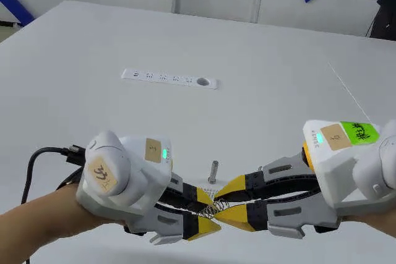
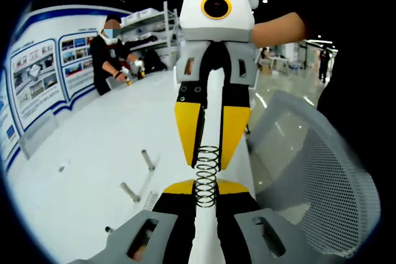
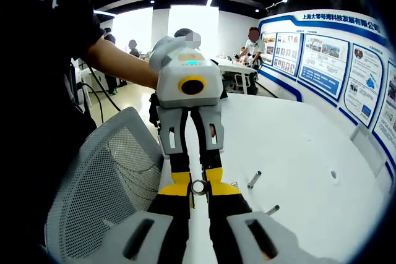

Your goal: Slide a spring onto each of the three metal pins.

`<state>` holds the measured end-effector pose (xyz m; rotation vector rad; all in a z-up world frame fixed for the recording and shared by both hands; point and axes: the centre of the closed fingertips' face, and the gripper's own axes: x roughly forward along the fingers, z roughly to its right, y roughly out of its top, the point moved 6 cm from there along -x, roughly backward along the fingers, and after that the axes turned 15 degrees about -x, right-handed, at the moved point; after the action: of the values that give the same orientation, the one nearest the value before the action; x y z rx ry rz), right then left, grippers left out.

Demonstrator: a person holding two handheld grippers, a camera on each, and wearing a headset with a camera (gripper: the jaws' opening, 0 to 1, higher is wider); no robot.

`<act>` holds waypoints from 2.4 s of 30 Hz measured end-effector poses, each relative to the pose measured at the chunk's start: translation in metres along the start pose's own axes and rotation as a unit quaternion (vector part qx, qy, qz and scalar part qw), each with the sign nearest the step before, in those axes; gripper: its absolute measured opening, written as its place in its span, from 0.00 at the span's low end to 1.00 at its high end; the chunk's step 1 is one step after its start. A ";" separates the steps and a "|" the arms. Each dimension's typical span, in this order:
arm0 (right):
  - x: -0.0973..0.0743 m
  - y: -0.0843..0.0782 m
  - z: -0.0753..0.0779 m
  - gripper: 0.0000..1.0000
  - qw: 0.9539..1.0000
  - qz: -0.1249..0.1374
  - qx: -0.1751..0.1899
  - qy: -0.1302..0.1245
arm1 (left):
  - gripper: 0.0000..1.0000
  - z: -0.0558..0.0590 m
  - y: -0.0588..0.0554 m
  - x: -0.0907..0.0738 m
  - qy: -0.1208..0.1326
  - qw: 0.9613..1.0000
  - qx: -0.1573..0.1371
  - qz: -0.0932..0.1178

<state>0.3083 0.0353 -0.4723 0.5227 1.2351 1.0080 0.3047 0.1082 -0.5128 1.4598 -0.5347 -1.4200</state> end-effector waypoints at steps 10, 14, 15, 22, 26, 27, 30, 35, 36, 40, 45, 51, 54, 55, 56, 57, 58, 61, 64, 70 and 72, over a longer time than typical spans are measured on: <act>0.001 0.007 0.002 0.11 0.999 0.035 0.031 -0.015 | 0.10 0.003 0.004 0.001 -0.004 1.000 -0.010 0.014; 0.002 0.007 0.001 0.11 0.999 0.032 0.030 -0.015 | 0.10 0.003 0.003 0.002 -0.005 1.000 -0.015 0.016; 0.003 0.007 0.001 0.10 0.999 0.031 0.030 -0.014 | 0.10 0.003 0.003 0.002 -0.005 1.000 -0.016 0.016; 0.006 0.006 -0.001 0.10 0.999 0.028 0.036 -0.005 | 0.11 0.004 -0.002 0.002 -0.016 0.999 -0.039 0.006; 0.008 0.006 0.001 0.10 0.999 0.025 0.037 -0.009 | 0.12 0.002 -0.003 0.001 -0.011 0.999 -0.040 0.011; 0.008 0.006 0.002 0.10 0.999 0.025 0.037 -0.011 | 0.12 0.001 -0.003 0.000 -0.011 0.999 -0.044 0.013; 0.005 0.005 0.007 0.11 0.998 0.027 0.044 -0.022 | 0.16 -0.004 -0.006 -0.003 -0.005 0.998 -0.058 0.011; -0.005 0.001 0.019 0.11 0.996 0.034 0.063 -0.049 | 0.28 -0.008 -0.009 -0.009 0.003 0.997 -0.071 0.017; -0.007 -0.001 0.021 0.11 0.996 0.032 0.065 -0.054 | 0.29 -0.009 -0.010 -0.010 0.004 0.997 -0.074 0.018; -0.017 -0.011 0.031 0.11 0.994 0.017 0.070 -0.078 | 0.35 -0.013 -0.014 -0.015 0.012 0.996 -0.085 0.022; -0.037 -0.030 0.049 0.11 0.989 -0.015 0.083 -0.120 | 0.36 -0.023 -0.012 -0.028 0.033 0.992 -0.108 0.061; -0.058 -0.051 0.072 0.11 0.978 -0.042 0.110 -0.169 | 0.43 -0.035 -0.016 -0.042 0.063 0.989 -0.116 0.069; -0.066 -0.059 0.082 0.11 0.972 -0.053 0.118 -0.195 | 0.46 -0.040 -0.021 -0.049 0.077 0.986 -0.127 0.076; -0.067 -0.063 0.085 0.11 0.970 -0.058 0.121 -0.201 | 0.47 -0.041 -0.022 -0.051 0.081 0.985 -0.130 0.077; -0.069 -0.067 0.087 0.11 0.968 -0.062 0.128 -0.207 | 0.48 -0.043 -0.024 -0.054 0.087 0.984 -0.134 0.078; -0.070 -0.069 0.089 0.11 0.966 -0.063 0.131 -0.213 | 0.49 -0.045 -0.025 -0.056 0.091 0.983 -0.137 0.080; -0.071 -0.073 0.091 0.11 0.964 -0.067 0.135 -0.217 | 0.50 -0.046 -0.026 -0.059 0.096 0.982 -0.141 0.082; -0.072 -0.083 0.094 0.11 0.960 -0.078 0.146 -0.224 | 0.54 -0.050 -0.029 -0.065 0.108 0.978 -0.152 0.090; -0.069 -0.093 0.096 0.11 0.957 -0.083 0.161 -0.228 | 0.57 -0.054 -0.033 -0.070 0.118 0.975 -0.163 0.089; -0.060 -0.105 0.097 0.11 0.951 -0.083 0.189 -0.230 | 0.63 -0.057 -0.035 -0.072 0.123 0.973 -0.174 0.092; -0.057 -0.107 0.098 0.11 0.950 -0.085 0.195 -0.229 | 0.63 -0.056 -0.035 -0.072 0.118 0.974 -0.174 0.090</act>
<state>0.4366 -0.0489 -0.4992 0.8879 1.0344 0.4529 0.3300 0.2025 -0.5177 1.2415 -0.2447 -1.1138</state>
